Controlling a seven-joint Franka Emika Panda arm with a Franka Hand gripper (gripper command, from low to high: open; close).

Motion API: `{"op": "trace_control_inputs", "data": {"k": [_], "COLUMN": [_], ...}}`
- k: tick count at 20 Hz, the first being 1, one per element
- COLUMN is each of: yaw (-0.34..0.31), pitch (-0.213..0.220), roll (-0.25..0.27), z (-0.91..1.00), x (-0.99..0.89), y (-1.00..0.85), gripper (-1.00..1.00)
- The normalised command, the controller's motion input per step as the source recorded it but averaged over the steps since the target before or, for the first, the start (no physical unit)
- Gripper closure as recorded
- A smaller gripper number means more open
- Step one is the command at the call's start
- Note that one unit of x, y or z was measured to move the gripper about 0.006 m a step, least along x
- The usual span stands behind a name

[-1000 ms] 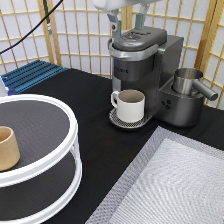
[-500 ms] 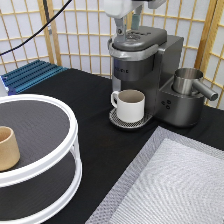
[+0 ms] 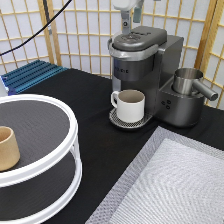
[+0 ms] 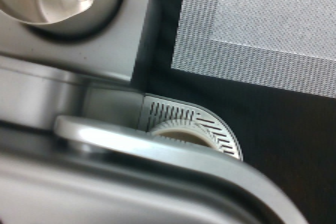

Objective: Make coffee

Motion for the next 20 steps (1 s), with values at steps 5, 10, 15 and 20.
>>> {"op": "trace_control_inputs", "data": {"k": [5, 10, 15, 20], "yaw": [0.000, 0.000, 0.000, 0.002], "pitch": [-0.130, -0.129, -0.139, -0.134], "roll": [0.036, 0.002, 0.000, 0.008], "z": [-0.46, -0.54, -0.16, -0.12], "x": [-0.56, -0.88, -0.58, -0.15], "y": [-0.18, -0.01, -0.03, -0.01], "gripper": [-1.00, -1.00, -1.00, -1.00]}}
